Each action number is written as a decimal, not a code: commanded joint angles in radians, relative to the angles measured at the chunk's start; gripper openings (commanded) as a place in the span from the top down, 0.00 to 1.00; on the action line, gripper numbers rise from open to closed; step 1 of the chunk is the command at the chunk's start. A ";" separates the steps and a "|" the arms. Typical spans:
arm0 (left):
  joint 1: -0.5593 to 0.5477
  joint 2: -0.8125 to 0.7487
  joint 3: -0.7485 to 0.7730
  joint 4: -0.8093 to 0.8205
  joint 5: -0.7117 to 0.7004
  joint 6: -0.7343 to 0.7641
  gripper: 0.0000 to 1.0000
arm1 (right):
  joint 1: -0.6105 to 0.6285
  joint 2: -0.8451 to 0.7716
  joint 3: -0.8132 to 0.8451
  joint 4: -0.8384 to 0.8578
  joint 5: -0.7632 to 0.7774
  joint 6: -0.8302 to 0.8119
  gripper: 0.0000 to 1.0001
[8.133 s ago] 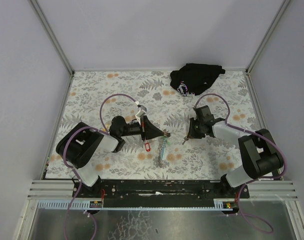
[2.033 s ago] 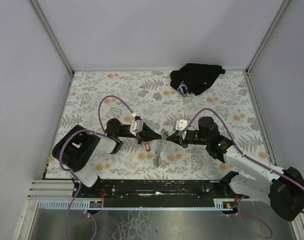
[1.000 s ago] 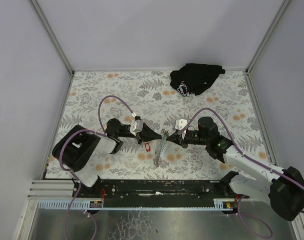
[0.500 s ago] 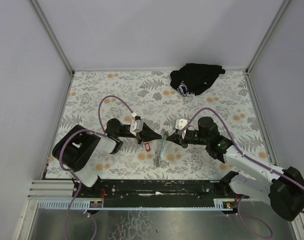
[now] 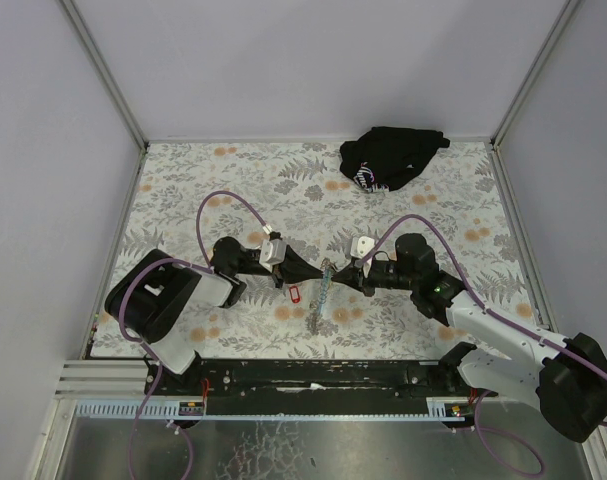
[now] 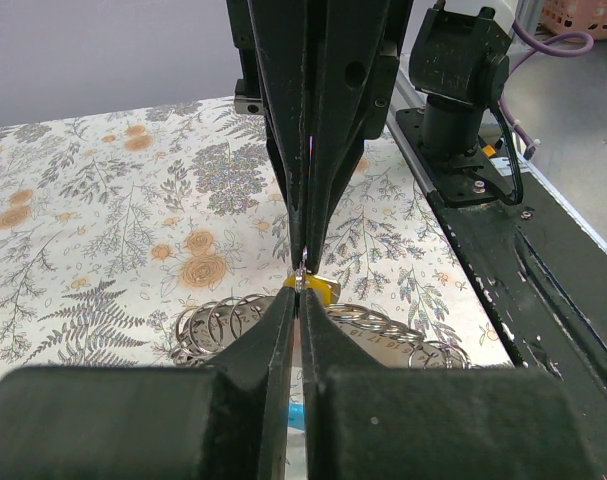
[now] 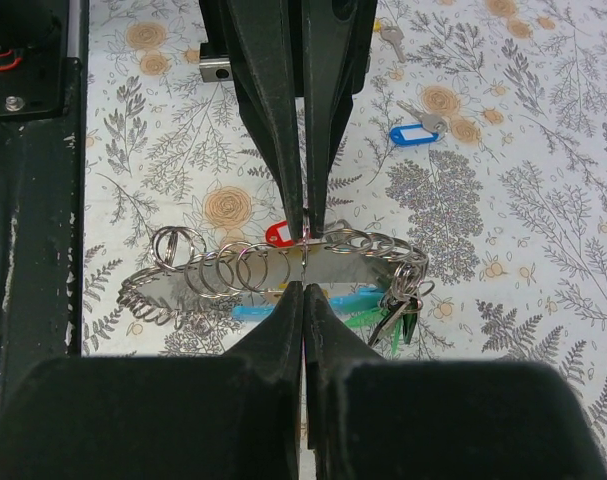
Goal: Put the keys on the keyring
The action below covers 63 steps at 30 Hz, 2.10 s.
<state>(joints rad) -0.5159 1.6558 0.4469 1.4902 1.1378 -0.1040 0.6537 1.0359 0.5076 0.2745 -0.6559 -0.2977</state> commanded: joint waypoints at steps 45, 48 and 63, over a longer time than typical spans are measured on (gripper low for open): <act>-0.065 -0.142 -0.045 -0.058 -0.494 -0.168 1.00 | 0.072 -0.039 -0.033 0.150 0.125 -0.093 1.00; -0.099 -0.159 -0.055 -0.072 -0.580 -0.182 1.00 | 0.088 -0.040 -0.033 0.149 0.161 -0.110 1.00; -0.204 -0.161 -0.162 0.105 -1.075 -0.450 1.00 | 0.175 -0.037 -0.038 0.127 0.325 -0.193 1.00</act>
<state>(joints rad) -0.7059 1.5097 0.2863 1.4288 0.2996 -0.4885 0.7898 1.0103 0.4664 0.4095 -0.3473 -0.4629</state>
